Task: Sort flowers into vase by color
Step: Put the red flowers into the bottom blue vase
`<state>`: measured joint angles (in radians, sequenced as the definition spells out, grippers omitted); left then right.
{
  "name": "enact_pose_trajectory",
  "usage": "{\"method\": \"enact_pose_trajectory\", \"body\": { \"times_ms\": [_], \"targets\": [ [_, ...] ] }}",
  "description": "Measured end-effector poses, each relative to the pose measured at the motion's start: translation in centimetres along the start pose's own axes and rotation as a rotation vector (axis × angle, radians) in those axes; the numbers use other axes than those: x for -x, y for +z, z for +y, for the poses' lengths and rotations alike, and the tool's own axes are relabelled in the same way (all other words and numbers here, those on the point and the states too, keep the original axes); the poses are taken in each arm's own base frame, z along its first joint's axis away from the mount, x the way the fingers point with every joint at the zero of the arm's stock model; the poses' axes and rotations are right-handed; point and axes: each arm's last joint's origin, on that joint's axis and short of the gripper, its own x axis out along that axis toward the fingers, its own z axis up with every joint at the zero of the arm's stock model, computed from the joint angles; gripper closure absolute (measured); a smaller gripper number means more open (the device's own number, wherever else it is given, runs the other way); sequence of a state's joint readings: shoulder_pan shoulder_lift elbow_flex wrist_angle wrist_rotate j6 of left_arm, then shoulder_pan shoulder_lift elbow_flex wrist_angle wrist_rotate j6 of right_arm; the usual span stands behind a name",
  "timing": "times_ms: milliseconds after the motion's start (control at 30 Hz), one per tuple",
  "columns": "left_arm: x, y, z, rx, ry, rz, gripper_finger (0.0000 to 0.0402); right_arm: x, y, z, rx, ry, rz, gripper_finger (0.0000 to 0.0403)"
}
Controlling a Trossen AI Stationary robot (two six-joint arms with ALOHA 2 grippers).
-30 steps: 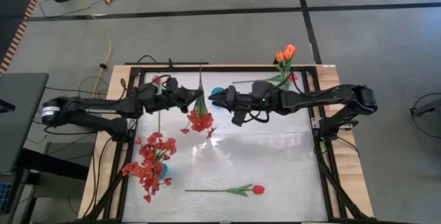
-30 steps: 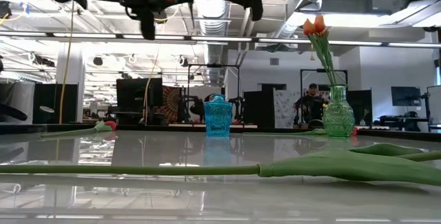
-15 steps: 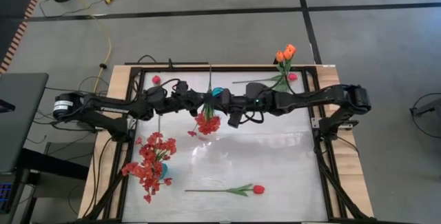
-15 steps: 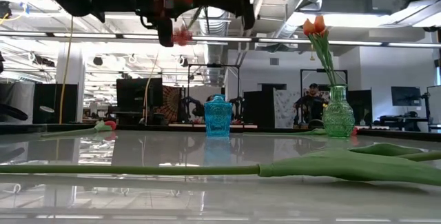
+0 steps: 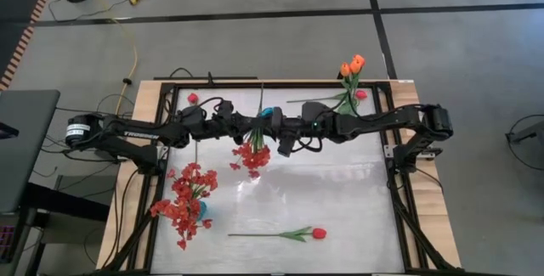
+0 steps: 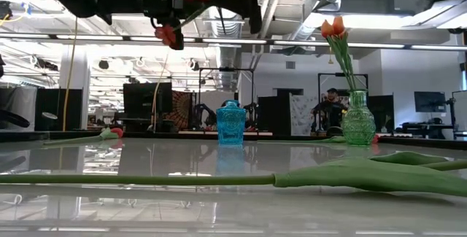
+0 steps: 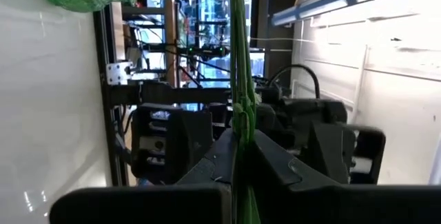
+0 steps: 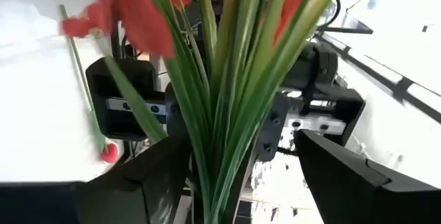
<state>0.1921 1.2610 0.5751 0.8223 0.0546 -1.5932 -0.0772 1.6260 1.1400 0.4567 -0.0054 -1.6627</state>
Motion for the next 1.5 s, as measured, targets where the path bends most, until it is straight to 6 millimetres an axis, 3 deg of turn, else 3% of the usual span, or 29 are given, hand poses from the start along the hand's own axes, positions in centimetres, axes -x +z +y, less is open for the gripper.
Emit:
{"method": "enact_pose_trajectory", "body": {
  "times_ms": [667,833,1500],
  "targets": [
    [0.2,2.4,-0.1,-0.011,-0.009,-0.080,0.0391,0.0,0.8,-0.1,-0.020,-0.002,-0.018,0.0113],
    [0.3,2.4,-0.7,-0.042,-0.063,-0.061,0.0391,0.0,1.0,-0.1,-0.126,0.001,-0.076,0.0113],
    [0.3,2.2,-1.2,-0.094,-0.109,-0.023,0.0391,0.0,1.2,-0.1,-0.220,0.008,-0.104,0.0113]
  ]
}}
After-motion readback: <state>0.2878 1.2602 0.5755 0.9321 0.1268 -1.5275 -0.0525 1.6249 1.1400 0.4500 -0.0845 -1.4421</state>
